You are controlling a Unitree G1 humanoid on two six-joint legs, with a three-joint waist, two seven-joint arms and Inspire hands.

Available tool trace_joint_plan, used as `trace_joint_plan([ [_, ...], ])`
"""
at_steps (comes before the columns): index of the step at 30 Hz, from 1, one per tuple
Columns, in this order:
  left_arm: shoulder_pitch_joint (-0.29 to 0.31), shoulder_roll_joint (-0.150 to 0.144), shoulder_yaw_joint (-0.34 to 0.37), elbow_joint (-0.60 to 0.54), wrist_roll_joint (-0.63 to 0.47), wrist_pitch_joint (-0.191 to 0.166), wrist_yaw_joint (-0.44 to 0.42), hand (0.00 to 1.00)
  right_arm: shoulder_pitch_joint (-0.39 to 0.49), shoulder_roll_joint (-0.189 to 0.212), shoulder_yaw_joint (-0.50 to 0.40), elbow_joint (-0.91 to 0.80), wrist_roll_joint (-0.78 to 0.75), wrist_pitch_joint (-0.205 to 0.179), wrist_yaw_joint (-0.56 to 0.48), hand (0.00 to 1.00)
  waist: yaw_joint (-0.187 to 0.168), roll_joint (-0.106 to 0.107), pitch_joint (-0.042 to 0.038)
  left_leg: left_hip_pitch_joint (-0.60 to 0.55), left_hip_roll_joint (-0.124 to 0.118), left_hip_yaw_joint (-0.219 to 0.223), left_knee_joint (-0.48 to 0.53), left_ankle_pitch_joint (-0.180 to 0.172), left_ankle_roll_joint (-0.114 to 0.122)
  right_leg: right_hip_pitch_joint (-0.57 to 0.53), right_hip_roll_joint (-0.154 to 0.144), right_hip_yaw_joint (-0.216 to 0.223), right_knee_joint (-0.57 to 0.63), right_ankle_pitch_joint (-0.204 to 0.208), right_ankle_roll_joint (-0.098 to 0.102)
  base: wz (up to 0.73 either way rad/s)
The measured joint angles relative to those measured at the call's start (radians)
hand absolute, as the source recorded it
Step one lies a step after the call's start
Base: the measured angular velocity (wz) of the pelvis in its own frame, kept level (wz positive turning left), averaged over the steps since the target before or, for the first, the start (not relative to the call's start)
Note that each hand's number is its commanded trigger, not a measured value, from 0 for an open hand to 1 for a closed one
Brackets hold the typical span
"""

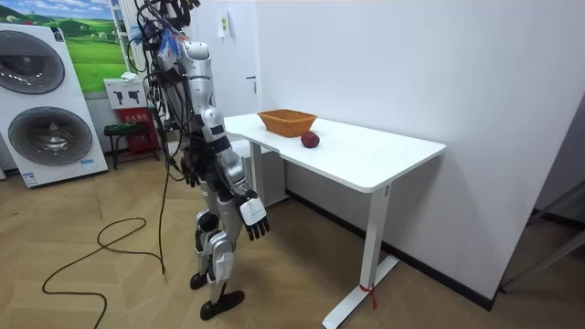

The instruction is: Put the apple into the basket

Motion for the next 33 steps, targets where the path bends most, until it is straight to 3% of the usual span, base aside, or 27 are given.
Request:
trace_joint_plan([
  [8, -0.003, 0.0, 0.001, 0.014, -0.001, -0.001, 0.0, 0.0, 0.0, 0.003, 0.001, 0.001, 0.036, 0.0, -0.007, 0.0, 0.003, -0.005, 0.0005, 0.001, 0.001, 0.007, -0.006, 0.0, 0.0, -0.003, 0.001, 0.006, 0.0, 0.0, 0.0, -0.02],
  [12, -0.008, 0.001, 0.001, 0.013, 0.002, -0.017, 0.009, 0.0, 0.003, 0.013, 0.001, 0.001, 0.18, 0.0, -0.047, 0.0, 0.001, -0.008, 0.0005, 0.002, 0.0, 0.011, -0.001, 0.0, 0.0, -0.002, 0.0, 0.005, -0.001, 0.0, 0.0, -0.01],
  [17, 0.0, 0.004, 0.005, 0.015, -0.002, -0.047, 0.015, 0.0, 0.002, 0.021, -0.077, 0.002, 0.37, -0.005, -0.082, 0.0, -0.019, -0.016, 0.0005, 0.011, 0.0, 0.012, -0.001, 0.0, 0.0, 0.004, 0.0, 0.01, 0.0, 0.0, 0.001, -0.01],
  [24, 0.031, 0.005, 0.141, -0.009, -0.003, -0.09, 0.045, 0.0, -0.008, 0.003, -0.389, -0.075, 0.799, -0.006, -0.198, 0.0, -0.052, -0.024, 0.0027, 0.012, 0.001, 0.038, 0.0, -0.002, 0.003, -0.011, 0.001, 0.03, 0.014, -0.005, 0.003, -0.1],
  [28, 0.055, 0.022, 0.184, -0.027, -0.003, -0.101, 0.059, 0.0, -0.014, -0.006, -0.522, -0.204, 1.051, -0.035, -0.291, 0.0, -0.081, -0.032, 0.0008, 0.009, -0.001, 0.046, 0.0, -0.002, 0.004, -0.015, 0.0, 0.032, 0.018, -0.005, 0.004, 0.0],
  [33, 0.067, 0.023, 0.216, -0.04, -0.002, -0.111, 0.072, 0.0, -0.025, -0.018, -0.606, -0.334, 1.094, -0.085, -0.423, 0.0, -0.086, -0.035, -0.0021, 0.012, -0.003, 0.048, -0.01, -0.002, 0.004, -0.017, 0.002, 0.038, 0.02, -0.005, 0.005, 0.0],
])
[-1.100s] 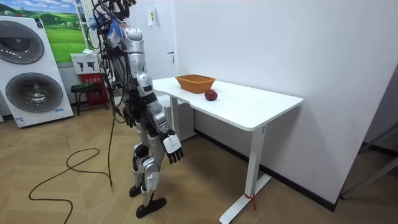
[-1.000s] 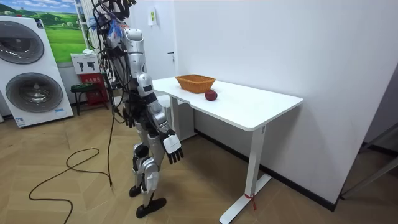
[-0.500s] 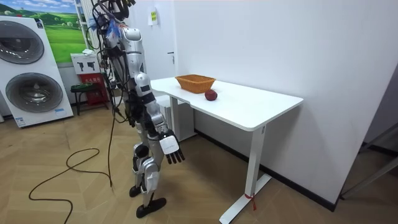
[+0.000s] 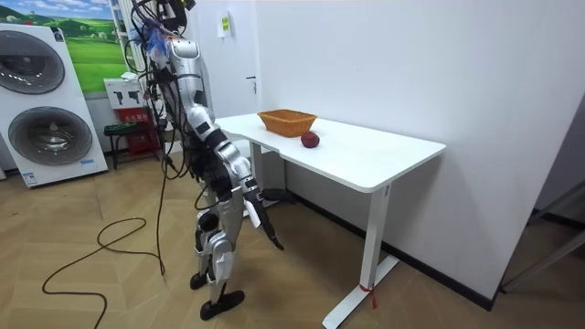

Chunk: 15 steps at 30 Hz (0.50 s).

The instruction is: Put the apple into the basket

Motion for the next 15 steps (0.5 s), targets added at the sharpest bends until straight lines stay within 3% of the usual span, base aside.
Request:
trace_joint_plan([
  [6, 0.026, 0.006, 0.005, -0.076, 0.0, -0.002, 0.005, 0.0, -0.023, -0.031, -0.052, -0.212, -0.041, -0.037, -0.214, 0.0, 0.003, 0.001, -0.004, -0.009, 0.001, 0.012, -0.004, 0.001, -0.001, -0.014, 0.003, 0.011, 0.001, 0.0, 0.0, -0.05],
  [10, 0.006, 0.007, 0.0, -0.086, 0.001, -0.004, 0.007, 0.0, -0.026, -0.044, -0.049, -0.433, -0.22, -0.067, -0.339, 0.0, 0.002, 0.0, -0.0044, -0.016, 0.0, 0.011, -0.004, 0.001, 0.0, -0.021, 0.002, 0.009, 0.003, 0.0, 0.0, 0.0],
  [15, 0.005, 0.007, -0.043, -0.082, 0.0, 0.003, 0.007, 0.0, -0.046, -0.05, -0.037, -0.591, -0.5, -0.077, -0.455, 0.0, 0.006, 0.004, -0.0073, -0.047, 0.002, 0.008, 0.015, 0.001, 0.0, -0.042, 0.003, 0.008, 0.016, 0.001, -0.001, 0.01],
])
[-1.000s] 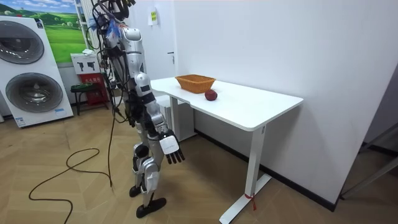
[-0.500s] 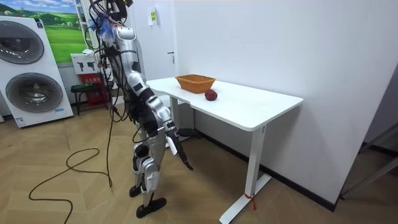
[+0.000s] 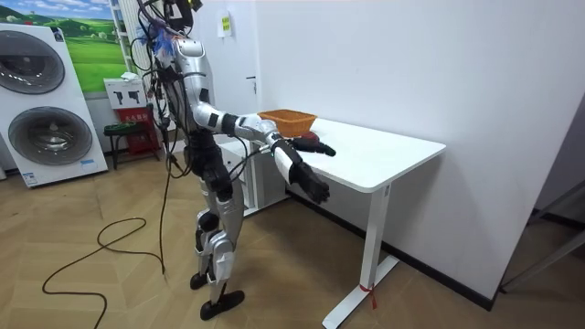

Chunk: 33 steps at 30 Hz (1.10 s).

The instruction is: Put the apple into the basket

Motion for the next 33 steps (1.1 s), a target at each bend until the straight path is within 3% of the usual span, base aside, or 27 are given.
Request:
trace_joint_plan([
  [6, 0.007, 0.001, -0.044, 0.002, 0.0, 0.001, 0.0, 0.0, 0.029, 0.0, 0.119, -0.182, -0.234, -0.01, -0.052, 0.0, 0.015, 0.013, 0.0022, 0.005, 0.002, 0.004, -0.004, 0.0, 0.0, -0.011, 0.002, 0.007, 0.0, 0.003, -0.001, -0.03],
  [11, -0.012, 0.001, -0.092, 0.027, -0.001, -0.016, 0.004, 0.0, 0.039, 0.0, 0.213, -0.212, -0.422, -0.02, -0.033, 0.0, 0.03, 0.018, 0.006, 0.012, 0.003, 0.007, -0.007, 0.0, 0.0, -0.005, 0.002, 0.008, 0.007, 0.003, -0.001, -0.01],
  [13, -0.017, 0.001, -0.122, 0.059, -0.001, -0.023, 0.001, 0.0, 0.039, -0.004, 0.26, -0.221, -0.45, -0.038, 0.011, 0.0, 0.033, 0.017, 0.0066, 0.017, 0.004, 0.009, -0.008, 0.0, 0.0, -0.004, 0.002, 0.008, 0.006, 0.003, -0.001, 0.0],
  [21, -0.019, 0.002, -0.135, 0.058, 0.001, -0.025, -0.013, 0.0, 0.041, -0.022, 0.373, -0.203, -0.459, -0.038, 0.205, 0.0, 0.049, 0.011, 0.0104, 0.017, 0.004, 0.005, -0.01, 0.0, 0.0, -0.002, 0.001, 0.005, -0.001, 0.003, -0.001, 0.0],
  [28, -0.02, 0.011, -0.135, 0.035, 0.001, -0.022, -0.026, 0.0, 0.054, -0.022, 0.493, -0.131, -0.493, -0.014, 0.384, 0.0, 0.058, 0.004, 0.0098, 0.019, 0.004, -0.012, -0.007, 0.0, 0.0, 0.014, -0.005, -0.016, -0.019, 0.004, 0.0, 0.07],
  [33, -0.015, 0.016, -0.135, 0.035, 0.001, -0.019, -0.026, 0.0, 0.06, -0.022, 0.502, -0.099, -0.494, 0.001, 0.447, 0.0, 0.061, 0.0, 0.0086, 0.019, 0.003, -0.015, -0.005, 0.0, 0.0, 0.017, -0.006, -0.019, -0.019, 0.004, 0.0, 0.02],
])
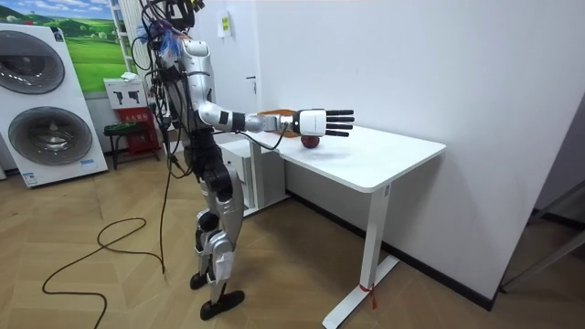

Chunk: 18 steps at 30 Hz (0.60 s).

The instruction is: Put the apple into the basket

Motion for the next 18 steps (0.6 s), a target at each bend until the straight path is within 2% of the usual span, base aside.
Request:
trace_joint_plan([
  [13, -0.015, 0.003, -0.021, 0.004, 0.0, 0.0, 0.004, 0.0, 0.001, 0.0, 0.031, -0.059, -0.027, 0.001, 0.042, 0.0, 0.0, 0.012, -0.0072, -0.001, 0.001, -0.009, 0.001, 0.0, 0.0, 0.007, 0.002, -0.001, 0.002, 0.001, 0.0, 0.01],
  [18, -0.017, 0.003, -0.043, 0.005, 0.0, 0.001, 0.004, 0.0, 0.001, 0.0, 0.047, -0.089, -0.027, 0.001, 0.053, 0.0, 0.007, 0.014, -0.0073, -0.002, -0.001, -0.008, 0.002, 0.0, 0.0, 0.01, 0.003, 0.001, 0.002, 0.001, 0.0, 0.0],
])
